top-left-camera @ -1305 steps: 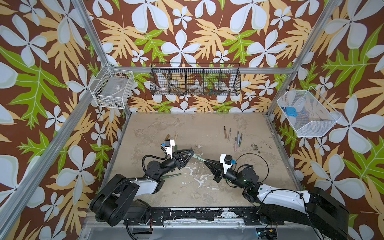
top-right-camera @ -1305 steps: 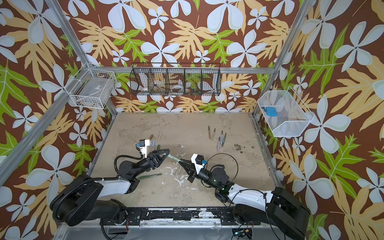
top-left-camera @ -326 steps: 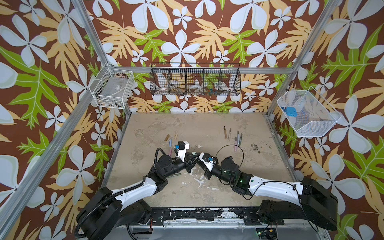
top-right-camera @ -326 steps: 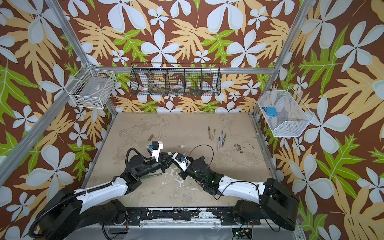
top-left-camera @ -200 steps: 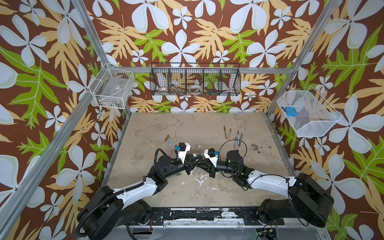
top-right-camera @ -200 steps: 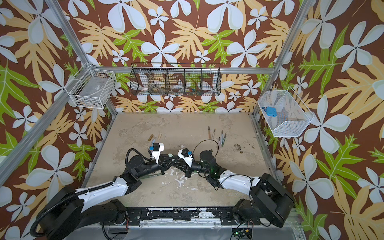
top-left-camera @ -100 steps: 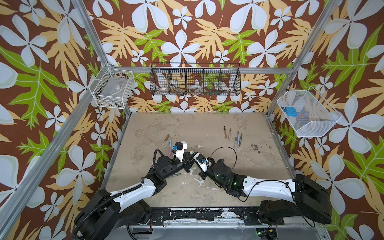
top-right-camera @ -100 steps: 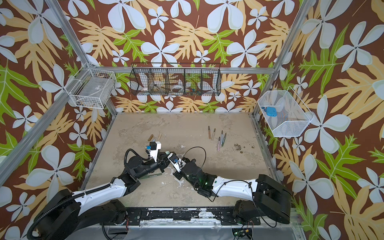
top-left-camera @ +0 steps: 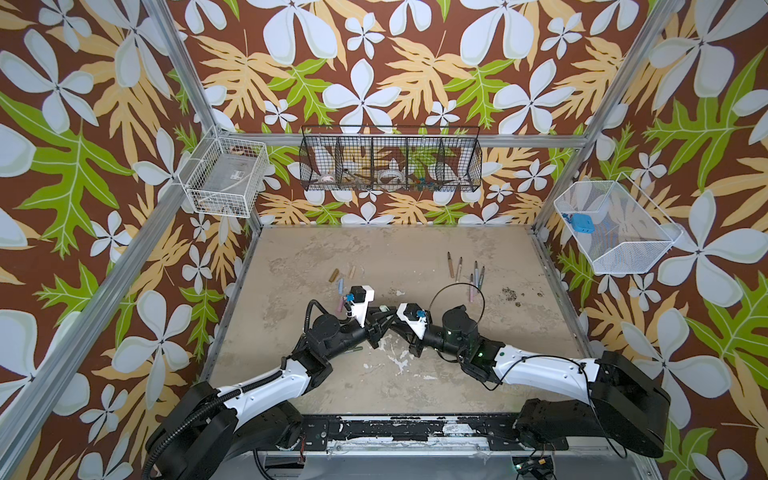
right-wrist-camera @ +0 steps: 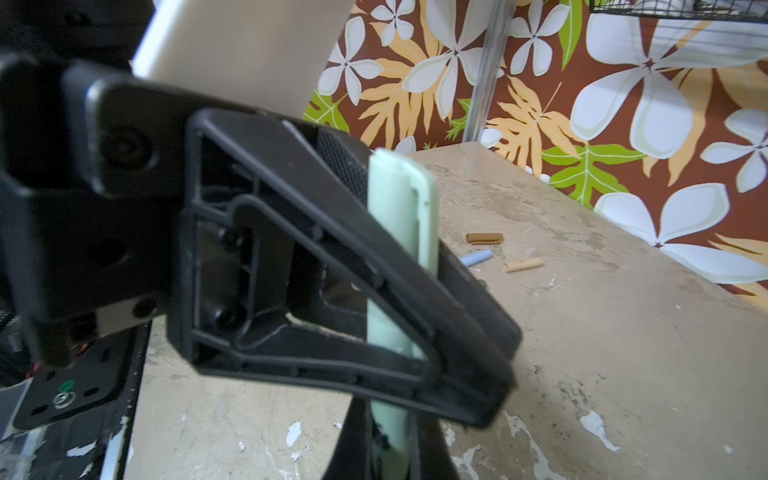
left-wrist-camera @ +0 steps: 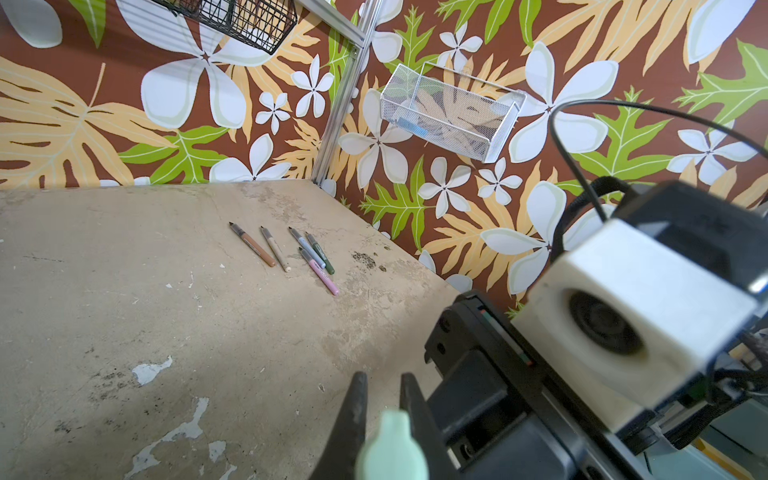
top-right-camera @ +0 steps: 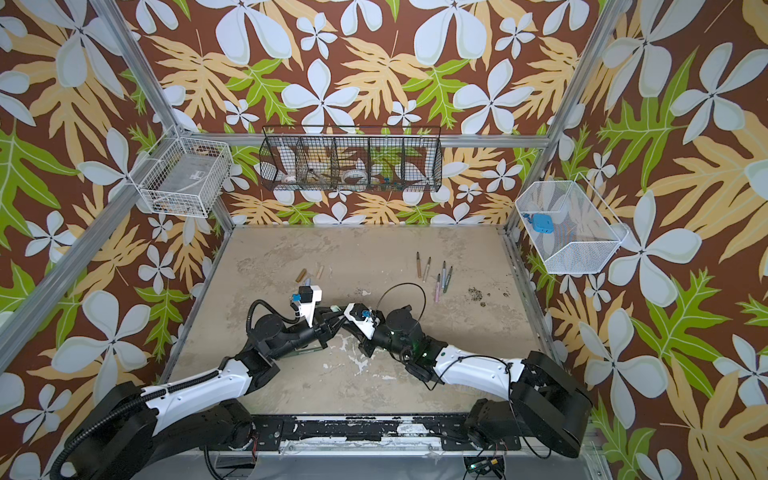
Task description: Open the pen caps
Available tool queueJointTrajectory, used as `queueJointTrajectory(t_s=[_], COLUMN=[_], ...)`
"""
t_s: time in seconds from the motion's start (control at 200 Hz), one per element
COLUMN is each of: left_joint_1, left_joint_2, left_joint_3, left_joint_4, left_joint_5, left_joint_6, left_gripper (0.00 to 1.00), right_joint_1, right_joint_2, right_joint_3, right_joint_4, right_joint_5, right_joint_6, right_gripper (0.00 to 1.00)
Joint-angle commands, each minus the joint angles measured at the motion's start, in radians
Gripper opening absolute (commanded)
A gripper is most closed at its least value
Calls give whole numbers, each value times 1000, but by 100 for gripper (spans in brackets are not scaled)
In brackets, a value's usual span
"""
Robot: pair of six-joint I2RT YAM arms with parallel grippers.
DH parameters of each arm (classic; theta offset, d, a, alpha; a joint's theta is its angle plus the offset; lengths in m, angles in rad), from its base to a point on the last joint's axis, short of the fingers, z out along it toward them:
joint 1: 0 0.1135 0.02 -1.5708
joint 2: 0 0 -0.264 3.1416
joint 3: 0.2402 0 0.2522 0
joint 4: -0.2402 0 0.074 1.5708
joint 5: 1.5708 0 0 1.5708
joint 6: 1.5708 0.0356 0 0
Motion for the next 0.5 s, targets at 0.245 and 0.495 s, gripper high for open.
queueJointTrajectory(t_s=[0.245, 0.495], left_joint_1=[6, 6], left_joint_2=[-10, -15], left_joint_3=[-5, -4], left_joint_4=[86, 78], left_joint_5=[-73, -82], left_joint_6=[-1, -1], left_gripper=[0, 0], right_joint_1=[64, 207], right_joint_2=[35, 84], right_joint_3=[44, 86], right_joint_4=[-143, -153], right_joint_5=[168, 552], right_joint_6=[-17, -70], right_gripper=[0, 0])
